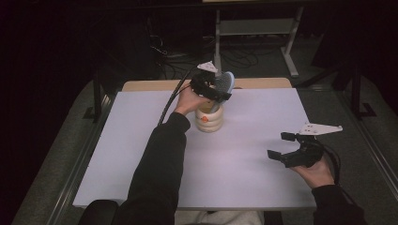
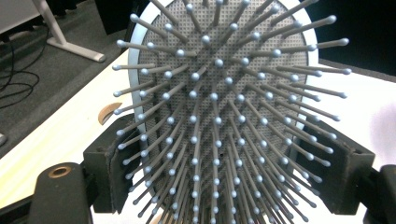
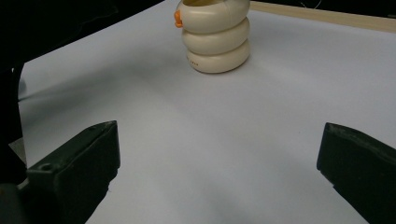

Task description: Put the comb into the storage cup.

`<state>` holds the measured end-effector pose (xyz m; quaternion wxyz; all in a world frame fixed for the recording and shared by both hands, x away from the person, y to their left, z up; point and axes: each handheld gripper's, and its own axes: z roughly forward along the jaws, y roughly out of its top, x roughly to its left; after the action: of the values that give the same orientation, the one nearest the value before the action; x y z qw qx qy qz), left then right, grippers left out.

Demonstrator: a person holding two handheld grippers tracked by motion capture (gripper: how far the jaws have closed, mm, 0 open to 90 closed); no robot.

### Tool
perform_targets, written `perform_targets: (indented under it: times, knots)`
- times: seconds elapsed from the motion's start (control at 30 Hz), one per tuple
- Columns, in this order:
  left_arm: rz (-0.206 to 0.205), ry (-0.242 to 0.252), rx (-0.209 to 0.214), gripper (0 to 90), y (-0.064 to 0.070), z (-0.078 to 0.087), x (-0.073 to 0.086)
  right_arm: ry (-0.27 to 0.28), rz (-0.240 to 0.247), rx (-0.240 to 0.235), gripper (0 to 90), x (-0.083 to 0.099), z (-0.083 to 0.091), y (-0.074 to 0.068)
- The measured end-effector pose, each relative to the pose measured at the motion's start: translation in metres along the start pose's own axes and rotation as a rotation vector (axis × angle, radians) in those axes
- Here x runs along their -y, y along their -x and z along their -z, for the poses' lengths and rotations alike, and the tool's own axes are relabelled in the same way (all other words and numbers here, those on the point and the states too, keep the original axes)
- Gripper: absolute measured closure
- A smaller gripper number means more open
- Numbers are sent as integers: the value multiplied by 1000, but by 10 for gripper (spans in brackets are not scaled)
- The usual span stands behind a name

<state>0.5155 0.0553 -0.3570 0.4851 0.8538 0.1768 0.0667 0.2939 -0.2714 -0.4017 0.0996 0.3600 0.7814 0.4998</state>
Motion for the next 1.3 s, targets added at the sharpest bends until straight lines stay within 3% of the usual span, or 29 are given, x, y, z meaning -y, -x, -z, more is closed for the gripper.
perform_targets:
  times: [0.3,0.6,1.0,1.3]
  knots:
    - [-5,-5,-13,193,1,2,0,-5,-3,0,0,0,-1,-1]
    - [0,15,4,170,3,5,-2,-4,-2,0,0,0,-1,0]
    - [3,8,3,134,2,19,-1,-3,-2,1,0,0,-1,-1]
    - [23,31,-4,105,2,32,6,-3,-1,2,0,0,-1,-1]
